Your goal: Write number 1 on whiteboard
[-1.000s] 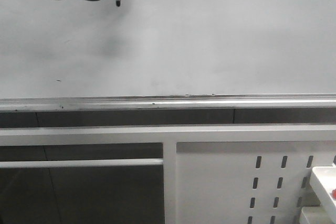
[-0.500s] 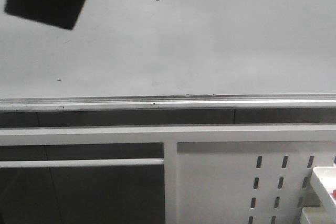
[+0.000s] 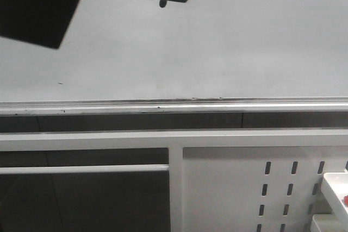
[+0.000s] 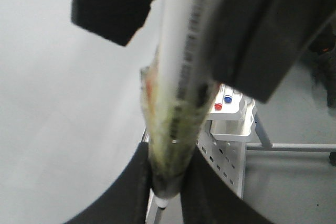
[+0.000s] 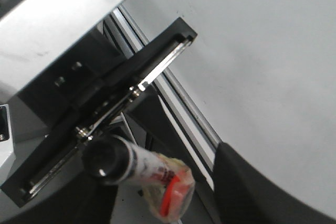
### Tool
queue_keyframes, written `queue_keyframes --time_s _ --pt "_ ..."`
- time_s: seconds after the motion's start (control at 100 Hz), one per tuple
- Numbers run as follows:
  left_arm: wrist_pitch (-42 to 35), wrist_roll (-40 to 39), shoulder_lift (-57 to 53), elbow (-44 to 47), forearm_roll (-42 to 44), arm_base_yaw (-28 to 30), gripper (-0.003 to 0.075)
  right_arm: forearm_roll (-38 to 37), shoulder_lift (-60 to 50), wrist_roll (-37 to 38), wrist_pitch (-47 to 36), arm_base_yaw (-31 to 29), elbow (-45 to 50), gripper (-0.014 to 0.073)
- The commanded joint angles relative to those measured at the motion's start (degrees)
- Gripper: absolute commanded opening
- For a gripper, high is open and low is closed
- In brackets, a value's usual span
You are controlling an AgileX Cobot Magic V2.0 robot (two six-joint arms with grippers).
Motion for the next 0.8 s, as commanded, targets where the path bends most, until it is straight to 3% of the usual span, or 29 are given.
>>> queue_keyframes --time_s 0.0,0.17,0.27,0.39,0.45,0.57,0.64,0.71,0.79 --pt "-2.2 0.0 -1.3 -1.8 0.1 -0.4 -0.0020 0.7 -0.2 -0.5 -6.3 0.7 -2.2 0.0270" --pt "-2.1 0.0 -1.3 -1.8 0.1 -0.4 -0.0020 1.9 0.9 -0.5 -7.2 2.9 -2.2 0.0094" --pt "-2.1 0.0 -1.3 -1.8 0.1 -0.4 -0.0020 2.0 1.5 -0.5 -7.2 3.2 -2.2 -0.0076" --pt "-2.0 0.0 -1.8 -1.8 -2.0 -0.4 0.0014 1.8 1.5 -0.5 -7.9 3.2 -2.2 -0.0069" --pt "-2.0 0.0 -2.9 -1.8 -4.5 -0.4 0.0112 0.7 1.5 -0.5 -8.0 3.2 -2.2 -0.0069" --pt "-1.1 0.0 -6.7 -1.8 -9.9 -0.4 0.0430 -4.1 1.5 -0.5 -8.0 3.2 -2.2 -0.0069" --pt "0.9 0.0 -9.4 -1.8 -13.0 -0.4 0.0564 -6.4 1.5 -0.5 -8.1 3.2 -2.2 -0.0069" --pt "3.5 0.0 -12.6 -1.8 -14.9 -0.4 0.0605 -8.0 1.5 -0.5 -8.3 3.2 -1.9 -0.0067" --pt "5.1 -0.3 -17.2 -1.8 -17.7 -0.4 0.0573 -10.7 1.5 -0.5 -11.3 3.1 -0.6 -0.0067"
